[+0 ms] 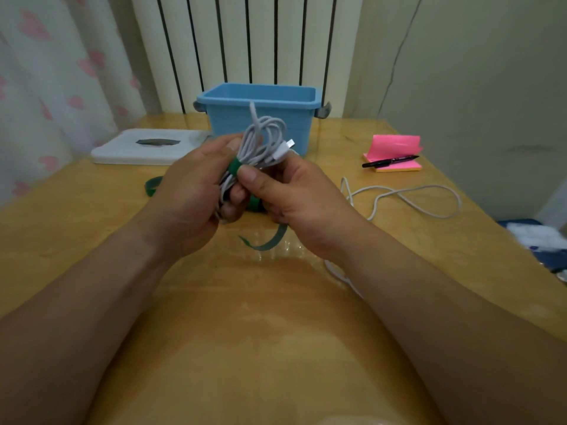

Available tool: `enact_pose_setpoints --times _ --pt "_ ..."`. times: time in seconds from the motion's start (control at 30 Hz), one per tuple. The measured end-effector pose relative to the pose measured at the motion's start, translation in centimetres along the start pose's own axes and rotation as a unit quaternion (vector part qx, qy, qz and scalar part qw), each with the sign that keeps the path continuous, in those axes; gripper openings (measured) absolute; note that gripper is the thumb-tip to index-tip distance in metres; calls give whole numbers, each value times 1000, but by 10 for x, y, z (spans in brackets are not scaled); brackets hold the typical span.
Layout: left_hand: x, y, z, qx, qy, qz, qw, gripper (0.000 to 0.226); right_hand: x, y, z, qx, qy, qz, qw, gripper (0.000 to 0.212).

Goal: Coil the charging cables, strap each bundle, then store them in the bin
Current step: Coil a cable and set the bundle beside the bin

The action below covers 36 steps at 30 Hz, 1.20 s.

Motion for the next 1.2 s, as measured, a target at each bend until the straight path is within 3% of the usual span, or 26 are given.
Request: enact_pose_setpoints --times 0.2,0.33,0.43,0.53,0.63,0.8,1.1,1.2 --pt "3 -1 -5 -12 4 37 999 36 -7 -7 5 -36 21 18 999 21" --pt "1 2 -5 -55 -86 21 995 45 -10 -8 10 -70 60 22 996 9" --pt "-7 8 -3 -118 -197 -49 972 31 -13 -9 20 -132 80 21 988 17" --pt "-7 9 -14 -80 -274 -91 954 11 -16 -9 29 -168 65 7 984 22" --pt "-6 10 -14 -64 -290 -89 951 14 -22 -9 29 -156 42 -13 987 22" --pt "-3 10 -7 -82 -182 -45 979 27 -19 -10 27 -148 41 -3 988 28" --pt "6 -1 3 -77 -41 -45 995 37 -8 -9 26 -122 118 31 985 14" --pt "6 -3 4 -54 1 -22 998 47 -7 -9 26 -102 98 25 990 19"
Point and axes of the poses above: each hand's wrist, its own y-axis away from the middle knuckle, its own z-axis out of the back of the hand, x = y × z, the point moved 6 cm from there along -y, towards the middle knuckle, and after that the axes turned 2 degrees about x, right-handed, at the moved point
